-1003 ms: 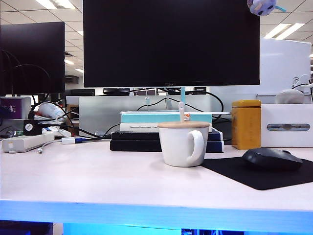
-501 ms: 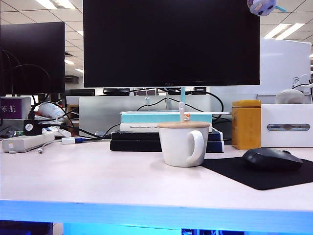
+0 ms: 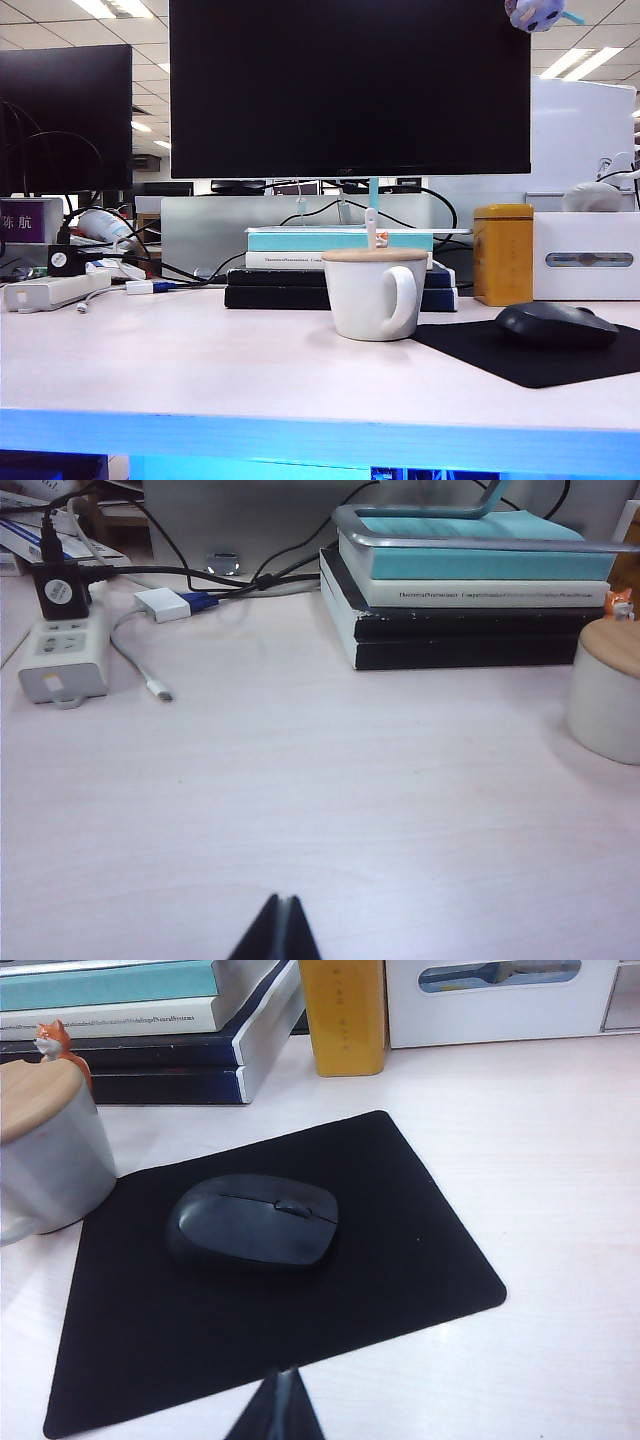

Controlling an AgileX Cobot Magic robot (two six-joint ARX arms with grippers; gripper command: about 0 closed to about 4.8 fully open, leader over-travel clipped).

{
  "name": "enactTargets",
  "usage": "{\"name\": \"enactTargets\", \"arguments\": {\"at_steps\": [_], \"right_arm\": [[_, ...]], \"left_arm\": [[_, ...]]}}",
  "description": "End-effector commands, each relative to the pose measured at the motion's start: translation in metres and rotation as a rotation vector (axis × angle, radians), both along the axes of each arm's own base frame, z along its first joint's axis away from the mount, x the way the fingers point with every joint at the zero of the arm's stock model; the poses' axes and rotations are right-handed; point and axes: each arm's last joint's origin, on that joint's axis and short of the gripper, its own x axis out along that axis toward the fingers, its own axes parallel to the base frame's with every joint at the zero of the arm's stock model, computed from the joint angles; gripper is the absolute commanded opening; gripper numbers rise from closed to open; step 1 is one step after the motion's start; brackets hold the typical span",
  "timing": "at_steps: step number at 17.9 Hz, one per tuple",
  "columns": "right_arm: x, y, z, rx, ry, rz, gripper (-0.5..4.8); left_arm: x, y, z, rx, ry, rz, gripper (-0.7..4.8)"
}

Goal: Place the black mouse on the black mouse pad.

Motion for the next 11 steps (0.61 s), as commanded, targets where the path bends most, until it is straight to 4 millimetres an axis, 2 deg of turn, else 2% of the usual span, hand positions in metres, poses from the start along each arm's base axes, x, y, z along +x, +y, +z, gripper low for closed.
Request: {"name": "enactTargets", "arguments": {"at_steps": [1, 4, 9, 11], "right_arm": [[0.0002, 0.0000, -0.0021, 0.002, 0.009, -0.003, -0.01], [0.0004, -0.0007, -0.0019, -0.004, 0.006, -0.026, -0.01], [0.0056, -0.0064, -0.0044, -0.039, -0.090, -0.211, -0.01], [0.0056, -0.0070, -0.0043, -0.042, -0.091, -0.230, -0.01]], "left_arm": [[-0.0003, -0.0001, -0.0007, -0.002, 0.007, -0.004, -0.03], [-0.0003, -0.0001, -0.0007, -0.002, 0.007, -0.004, -0.03], [-0.0003, 0.0000, -0.0007, -0.002, 0.008, -0.002, -0.03], [-0.0002, 0.0000, -0.0007, -0.002, 0.007, 0.000, -0.03]]}}
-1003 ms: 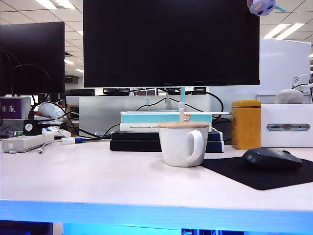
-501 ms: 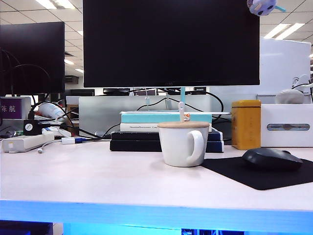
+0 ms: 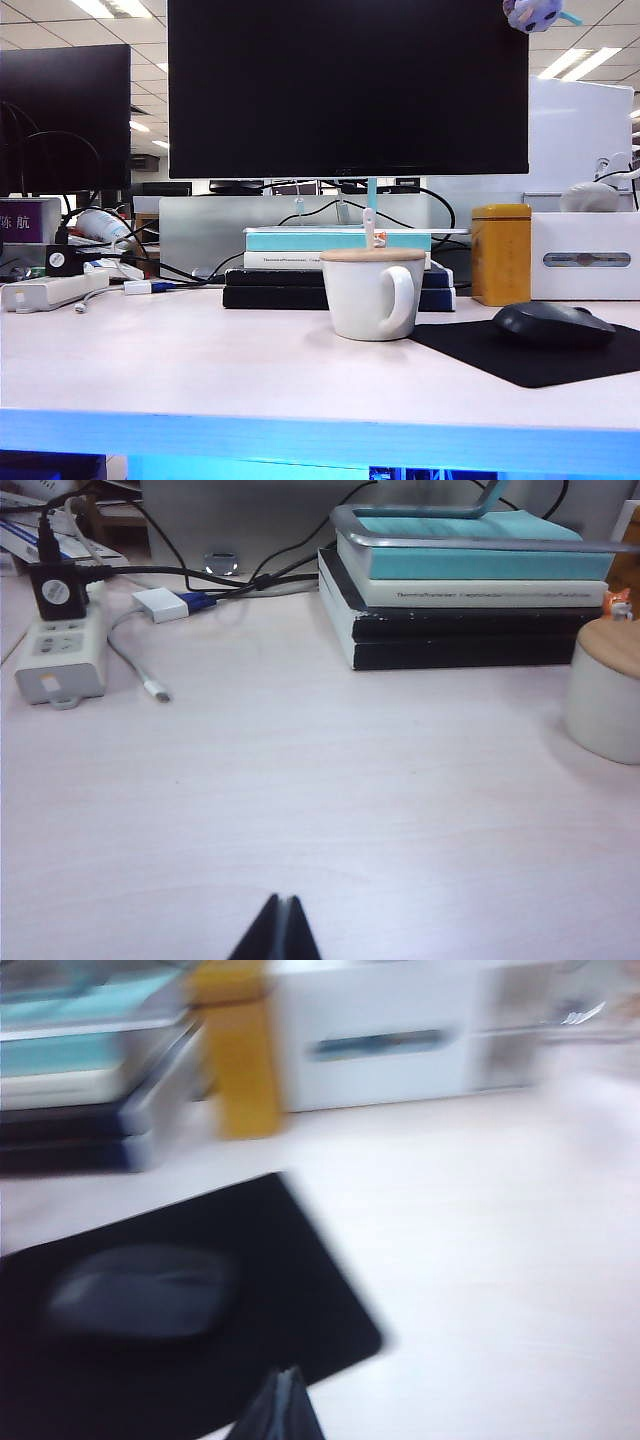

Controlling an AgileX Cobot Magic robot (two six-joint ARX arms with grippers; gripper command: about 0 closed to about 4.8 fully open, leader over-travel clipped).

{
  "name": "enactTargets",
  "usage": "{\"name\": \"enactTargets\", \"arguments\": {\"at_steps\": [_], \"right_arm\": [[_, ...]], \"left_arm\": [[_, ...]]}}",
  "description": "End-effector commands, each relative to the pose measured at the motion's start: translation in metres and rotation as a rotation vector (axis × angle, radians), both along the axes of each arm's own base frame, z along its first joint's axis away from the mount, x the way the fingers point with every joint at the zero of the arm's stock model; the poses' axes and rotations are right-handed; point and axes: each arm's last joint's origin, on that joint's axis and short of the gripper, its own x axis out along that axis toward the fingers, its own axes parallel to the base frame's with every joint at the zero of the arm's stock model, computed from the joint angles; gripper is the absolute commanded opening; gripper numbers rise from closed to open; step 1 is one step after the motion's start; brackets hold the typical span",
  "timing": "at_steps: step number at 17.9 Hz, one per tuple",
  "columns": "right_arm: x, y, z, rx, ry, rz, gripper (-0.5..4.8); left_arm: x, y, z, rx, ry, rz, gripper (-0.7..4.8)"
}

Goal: Place the black mouse on the black mouse pad.

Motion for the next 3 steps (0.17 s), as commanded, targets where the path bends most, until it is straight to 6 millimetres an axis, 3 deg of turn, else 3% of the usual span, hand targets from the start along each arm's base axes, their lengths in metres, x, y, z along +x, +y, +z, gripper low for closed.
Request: {"name": "enactTargets", "arguments": {"at_steps": [1, 3], "right_arm": [[0.0005, -0.0012, -0.0023, -0.003, 0.000, -0.039, -0.01], [0.0005, -0.0018, -0.0023, -0.006, 0.000, -0.058, -0.01]], "left_arm": [[-0.0002, 0.0000, -0.0007, -0.002, 0.007, 0.000, -0.03], [-0.0002, 0.0001, -0.0007, -0.001, 0.008, 0.003, -0.03]]}}
